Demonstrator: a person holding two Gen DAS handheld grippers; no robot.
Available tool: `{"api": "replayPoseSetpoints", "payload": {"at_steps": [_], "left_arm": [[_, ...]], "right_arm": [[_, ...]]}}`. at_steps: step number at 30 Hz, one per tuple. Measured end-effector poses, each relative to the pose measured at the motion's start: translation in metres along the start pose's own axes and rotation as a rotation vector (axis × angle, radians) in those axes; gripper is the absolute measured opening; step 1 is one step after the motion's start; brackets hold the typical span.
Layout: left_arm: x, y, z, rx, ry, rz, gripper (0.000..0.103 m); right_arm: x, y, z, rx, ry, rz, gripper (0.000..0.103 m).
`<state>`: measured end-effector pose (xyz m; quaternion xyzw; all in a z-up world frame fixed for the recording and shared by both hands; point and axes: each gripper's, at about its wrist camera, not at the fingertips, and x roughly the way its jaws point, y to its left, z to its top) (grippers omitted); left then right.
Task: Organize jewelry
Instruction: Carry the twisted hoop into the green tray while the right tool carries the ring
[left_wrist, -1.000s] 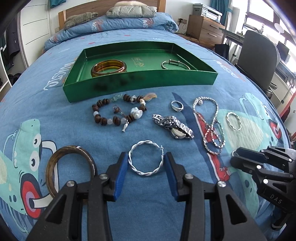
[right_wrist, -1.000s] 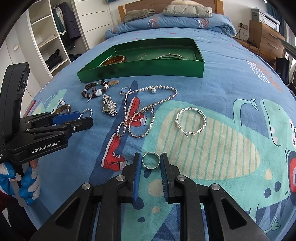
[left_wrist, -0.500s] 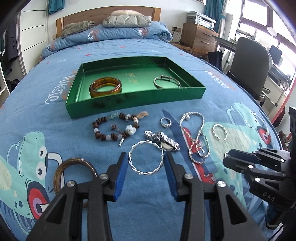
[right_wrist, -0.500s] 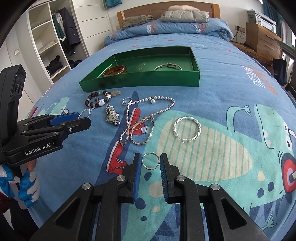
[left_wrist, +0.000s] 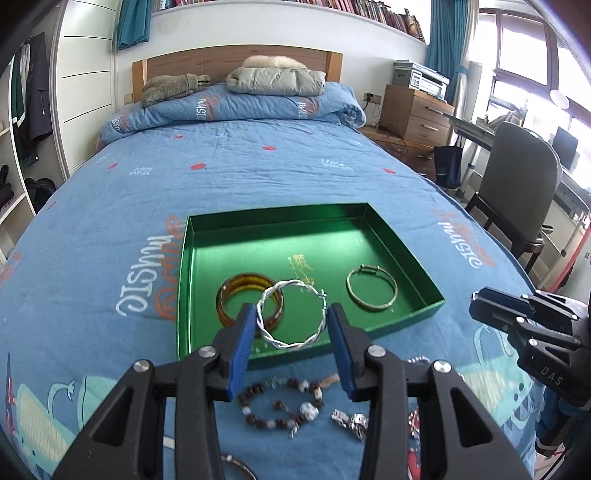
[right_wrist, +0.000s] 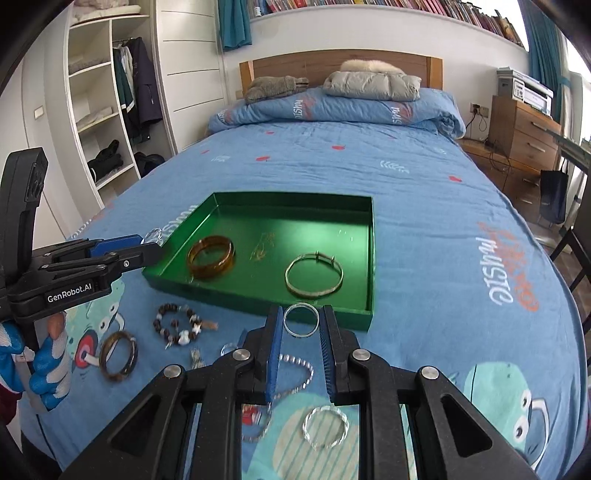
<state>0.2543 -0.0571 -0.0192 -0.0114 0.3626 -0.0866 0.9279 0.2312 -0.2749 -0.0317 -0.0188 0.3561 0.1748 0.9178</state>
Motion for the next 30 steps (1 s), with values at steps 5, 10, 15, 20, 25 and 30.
{"api": "replayPoseSetpoints", "payload": {"at_steps": [5,10,15,20,25,30], "left_arm": [[0.046,0.007,0.038,-0.016,0.032,0.012,0.038],[0.099,0.021,0.06,-0.052,0.091,0.044,0.038],[0.144,0.035,0.067,-0.069,0.162,0.101,0.038],[0.173,0.05,0.064,-0.088,0.253,0.131,0.038],[0.188,0.055,0.057,-0.094,0.288,0.145,0.038],[0.189,0.051,0.056,-0.077,0.286,0.154,0.038]], "right_arm": [[0.042,-0.009,0.047,0.011,-0.006,0.003,0.02],[0.097,-0.017,0.082,0.011,0.04,-0.003,0.02],[0.157,-0.027,0.092,0.022,0.133,-0.007,0.02],[0.198,-0.032,0.088,0.023,0.233,-0.022,0.02],[0.204,-0.031,0.083,-0.015,0.259,-0.04,0.02],[0.204,-0.026,0.081,-0.05,0.252,-0.076,0.02]]}}
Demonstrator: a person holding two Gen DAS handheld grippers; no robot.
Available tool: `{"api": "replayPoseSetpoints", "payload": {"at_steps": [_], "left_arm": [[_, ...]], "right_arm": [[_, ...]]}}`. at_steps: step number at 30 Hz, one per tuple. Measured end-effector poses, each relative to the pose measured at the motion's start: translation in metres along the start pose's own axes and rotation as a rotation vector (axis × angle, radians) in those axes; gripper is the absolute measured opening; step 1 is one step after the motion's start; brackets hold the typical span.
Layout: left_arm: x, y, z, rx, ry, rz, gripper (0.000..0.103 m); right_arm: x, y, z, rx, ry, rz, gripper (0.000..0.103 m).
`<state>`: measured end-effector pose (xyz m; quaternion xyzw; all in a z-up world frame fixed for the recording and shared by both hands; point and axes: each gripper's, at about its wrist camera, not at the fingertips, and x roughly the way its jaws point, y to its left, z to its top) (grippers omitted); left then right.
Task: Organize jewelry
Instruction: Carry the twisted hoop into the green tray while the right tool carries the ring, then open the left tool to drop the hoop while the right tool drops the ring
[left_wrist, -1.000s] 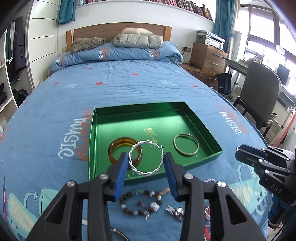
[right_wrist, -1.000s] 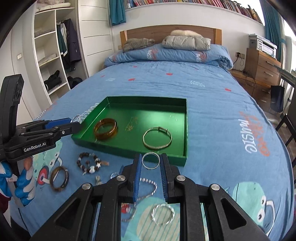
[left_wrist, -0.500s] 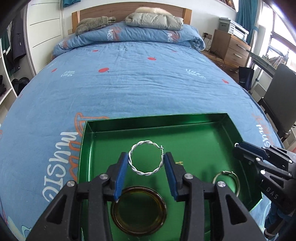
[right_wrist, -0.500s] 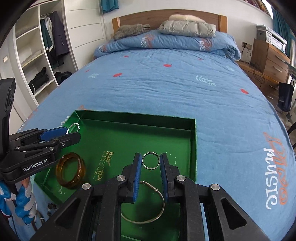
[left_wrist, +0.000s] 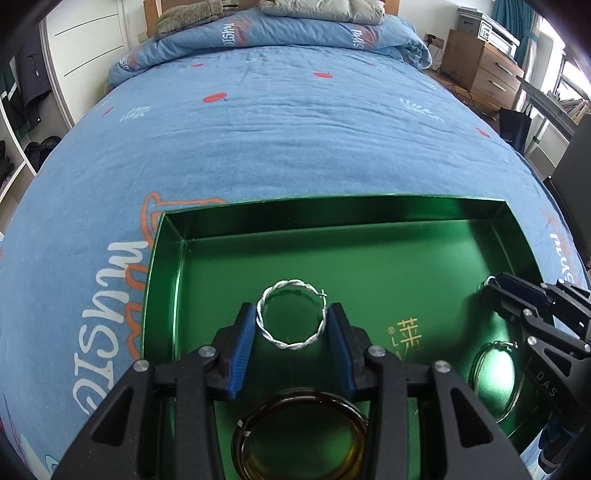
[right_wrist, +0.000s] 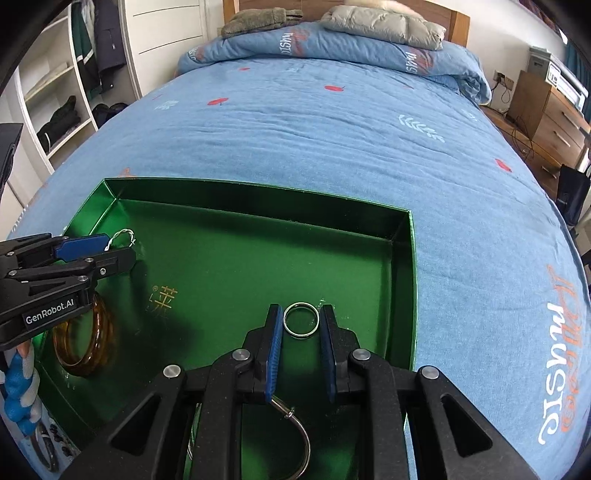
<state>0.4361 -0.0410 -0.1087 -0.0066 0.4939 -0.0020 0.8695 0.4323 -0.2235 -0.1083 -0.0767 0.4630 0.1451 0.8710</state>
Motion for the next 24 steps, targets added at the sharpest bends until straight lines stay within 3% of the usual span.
{"api": "replayPoseSetpoints", "payload": {"at_steps": [7,13,24], "left_arm": [[-0.001,0.0,0.0,-0.008,-0.005,0.01,0.039],[-0.015,0.001,0.0,0.008,-0.037,0.004,0.039],[-0.104,0.013,-0.012,0.015,-0.154,-0.004,0.039]], "right_arm": [[-0.001,0.001,0.0,-0.006,-0.007,-0.018,0.021],[-0.008,0.0,0.002,0.017,-0.026,-0.02,0.032],[-0.1,0.009,-0.003,0.037,-0.18,-0.01,0.047]]}}
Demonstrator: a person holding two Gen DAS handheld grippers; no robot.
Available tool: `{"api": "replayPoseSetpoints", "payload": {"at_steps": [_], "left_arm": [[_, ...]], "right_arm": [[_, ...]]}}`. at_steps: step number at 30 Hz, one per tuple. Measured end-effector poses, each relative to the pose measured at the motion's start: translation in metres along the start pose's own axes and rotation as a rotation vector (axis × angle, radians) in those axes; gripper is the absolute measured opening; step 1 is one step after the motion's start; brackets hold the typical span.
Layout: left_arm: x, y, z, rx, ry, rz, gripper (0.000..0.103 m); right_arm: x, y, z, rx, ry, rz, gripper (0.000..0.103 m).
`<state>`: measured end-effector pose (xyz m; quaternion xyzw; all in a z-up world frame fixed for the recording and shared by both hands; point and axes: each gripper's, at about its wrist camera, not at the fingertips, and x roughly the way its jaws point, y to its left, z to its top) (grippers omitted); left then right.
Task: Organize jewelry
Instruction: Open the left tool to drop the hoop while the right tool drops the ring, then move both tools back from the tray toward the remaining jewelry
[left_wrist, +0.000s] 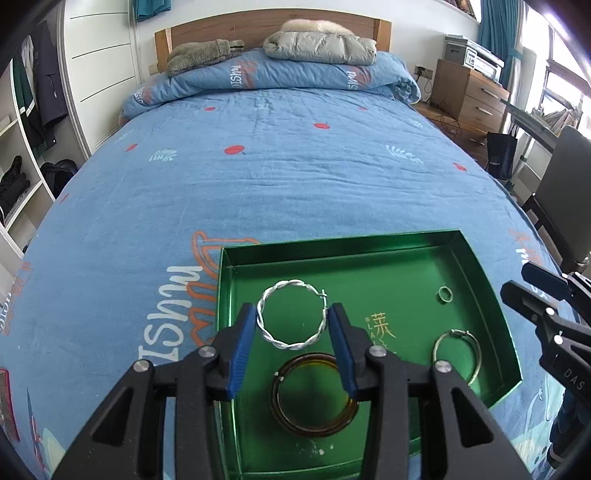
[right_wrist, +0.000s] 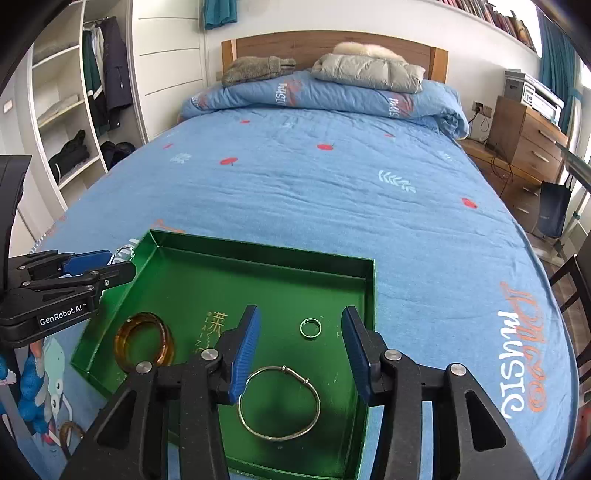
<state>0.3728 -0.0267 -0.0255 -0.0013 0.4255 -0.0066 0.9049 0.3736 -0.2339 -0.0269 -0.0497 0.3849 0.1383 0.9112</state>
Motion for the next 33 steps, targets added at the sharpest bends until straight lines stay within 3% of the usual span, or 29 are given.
{"api": "replayPoseSetpoints", "payload": {"at_steps": [9,16,26,33], "left_arm": [[-0.082,0.005,-0.009,-0.009,-0.069,0.004,0.039],[-0.13,0.001,-0.038,-0.005,-0.097,-0.009,0.04],[-0.166,-0.012,-0.094,0.001,-0.114,-0.032,0.04],[-0.173,-0.003,-0.099,-0.03,-0.136,-0.015,0.04]], "right_arm": [[-0.093,-0.005,-0.011,0.016,-0.11,-0.014,0.052],[-0.148,-0.009,-0.037,0.018,-0.159,-0.011,0.052],[-0.196,-0.024,-0.091,0.017,-0.184,0.0,0.052],[-0.21,-0.036,-0.116,0.024,-0.192,0.006,0.052]]}}
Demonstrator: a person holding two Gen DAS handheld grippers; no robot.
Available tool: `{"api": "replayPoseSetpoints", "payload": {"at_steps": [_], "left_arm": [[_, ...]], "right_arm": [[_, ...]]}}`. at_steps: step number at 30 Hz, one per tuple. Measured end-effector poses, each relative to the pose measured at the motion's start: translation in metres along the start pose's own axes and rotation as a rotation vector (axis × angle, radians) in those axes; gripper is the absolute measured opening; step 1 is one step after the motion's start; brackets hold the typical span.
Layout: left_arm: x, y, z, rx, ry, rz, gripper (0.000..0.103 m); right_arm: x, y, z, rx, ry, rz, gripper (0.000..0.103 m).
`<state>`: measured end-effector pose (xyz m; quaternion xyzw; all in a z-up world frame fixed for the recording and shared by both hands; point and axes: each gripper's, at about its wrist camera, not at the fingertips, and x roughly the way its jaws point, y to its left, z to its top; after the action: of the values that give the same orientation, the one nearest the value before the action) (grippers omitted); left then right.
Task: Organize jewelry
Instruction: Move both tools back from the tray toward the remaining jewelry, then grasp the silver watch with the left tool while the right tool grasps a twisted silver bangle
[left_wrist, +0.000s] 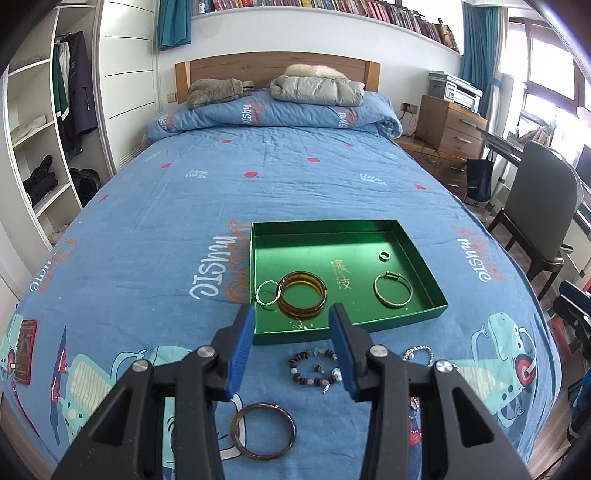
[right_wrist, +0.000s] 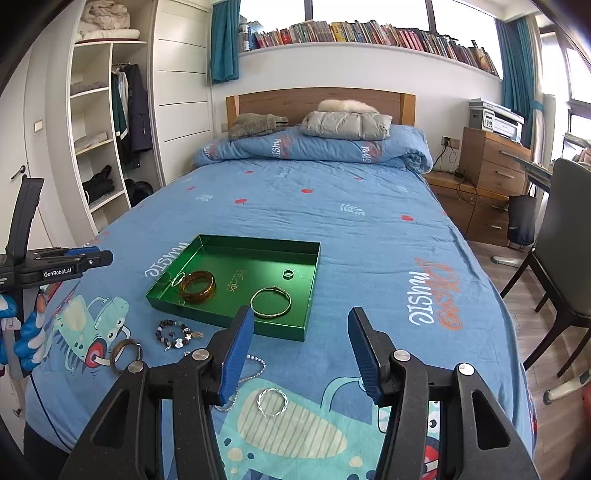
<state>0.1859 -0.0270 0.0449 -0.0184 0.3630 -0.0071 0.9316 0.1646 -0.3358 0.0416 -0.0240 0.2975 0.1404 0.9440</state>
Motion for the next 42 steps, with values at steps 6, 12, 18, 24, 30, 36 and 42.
{"api": "replayPoseSetpoints", "payload": {"at_steps": [6,12,18,24,30,36,42], "left_arm": [[-0.006,0.008,-0.016,-0.019,-0.009,0.001,0.04],[-0.004,0.008,-0.046,-0.023,0.012,-0.016,0.04],[-0.003,0.004,-0.069,-0.031,0.028,-0.042,0.04],[0.013,-0.015,-0.091,-0.01,0.076,-0.083,0.04],[0.031,-0.028,-0.113,-0.008,0.139,-0.112,0.04],[0.052,-0.047,-0.125,0.028,0.193,-0.136,0.04],[0.079,-0.059,-0.127,0.054,0.245,-0.179,0.04]], "right_arm": [[0.002,-0.008,-0.022,0.026,0.007,0.036,0.052],[0.008,-0.009,-0.041,0.038,0.018,0.073,0.052],[0.012,-0.005,-0.054,0.035,0.022,0.091,0.052],[0.026,0.0,-0.069,0.012,0.061,0.104,0.052],[0.033,-0.005,-0.081,0.001,0.088,0.101,0.052],[0.047,-0.009,-0.097,-0.008,0.135,0.107,0.052],[0.06,-0.01,-0.109,-0.037,0.181,0.146,0.052]]}}
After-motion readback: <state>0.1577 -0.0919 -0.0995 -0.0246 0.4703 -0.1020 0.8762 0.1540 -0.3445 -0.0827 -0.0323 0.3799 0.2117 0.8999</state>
